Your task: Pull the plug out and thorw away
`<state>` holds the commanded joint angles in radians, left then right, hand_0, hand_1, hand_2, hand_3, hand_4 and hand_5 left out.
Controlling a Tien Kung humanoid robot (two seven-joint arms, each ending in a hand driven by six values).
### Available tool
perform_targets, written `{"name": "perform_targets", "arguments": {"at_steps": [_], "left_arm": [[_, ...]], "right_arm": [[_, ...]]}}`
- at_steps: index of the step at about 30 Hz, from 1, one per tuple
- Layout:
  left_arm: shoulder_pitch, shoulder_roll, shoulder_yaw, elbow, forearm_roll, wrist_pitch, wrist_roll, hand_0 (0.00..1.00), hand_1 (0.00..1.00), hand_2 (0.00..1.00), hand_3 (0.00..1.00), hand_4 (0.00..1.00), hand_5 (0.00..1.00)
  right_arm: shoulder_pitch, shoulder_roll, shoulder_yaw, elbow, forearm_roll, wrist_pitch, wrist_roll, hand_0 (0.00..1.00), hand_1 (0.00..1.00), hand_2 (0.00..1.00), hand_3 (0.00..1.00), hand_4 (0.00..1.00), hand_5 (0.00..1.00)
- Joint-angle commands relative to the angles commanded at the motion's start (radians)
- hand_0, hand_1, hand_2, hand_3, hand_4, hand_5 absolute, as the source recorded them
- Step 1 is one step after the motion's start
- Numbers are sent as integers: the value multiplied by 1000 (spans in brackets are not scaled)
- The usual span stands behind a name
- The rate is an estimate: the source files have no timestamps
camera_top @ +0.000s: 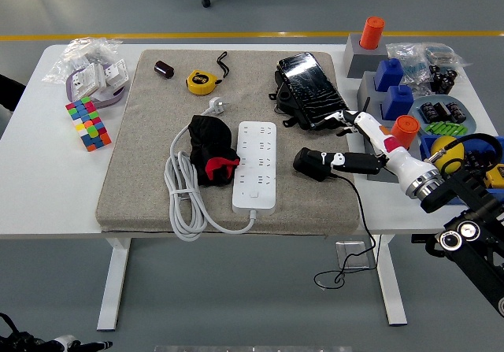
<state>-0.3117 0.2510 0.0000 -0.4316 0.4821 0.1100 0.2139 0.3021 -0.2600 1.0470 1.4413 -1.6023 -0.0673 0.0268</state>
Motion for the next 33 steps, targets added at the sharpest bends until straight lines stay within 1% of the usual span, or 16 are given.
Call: {"name": "perform_targets", "arguments": {"at_steps": [9, 10, 19, 33], "left_arm": [[5, -1, -2, 2, -6, 2, -2, 535, 675, 699, 666, 828, 647], [5, -1, -3, 2, -6, 1, -2, 535, 675, 699, 667, 829, 647], [3, -3, -8, 4, -1, 2, -2, 534, 674, 699, 666, 832, 645], [-1, -3, -13, 6, -6, 3, -3, 534, 674, 699, 665, 832, 645]], "right_arm": [[-11, 6, 15, -4, -6, -8, 10, 675, 684, 683, 629, 987, 494], [-12, 6, 17, -4, -6, -8, 9, 667, 682, 679, 619, 965, 475], [-18, 5, 29, -2, -5, -7, 8, 666, 681, 679, 618, 957, 462], [-31, 0, 85, 13, -9, -3, 3, 663, 679, 677, 617, 955, 458]]}}
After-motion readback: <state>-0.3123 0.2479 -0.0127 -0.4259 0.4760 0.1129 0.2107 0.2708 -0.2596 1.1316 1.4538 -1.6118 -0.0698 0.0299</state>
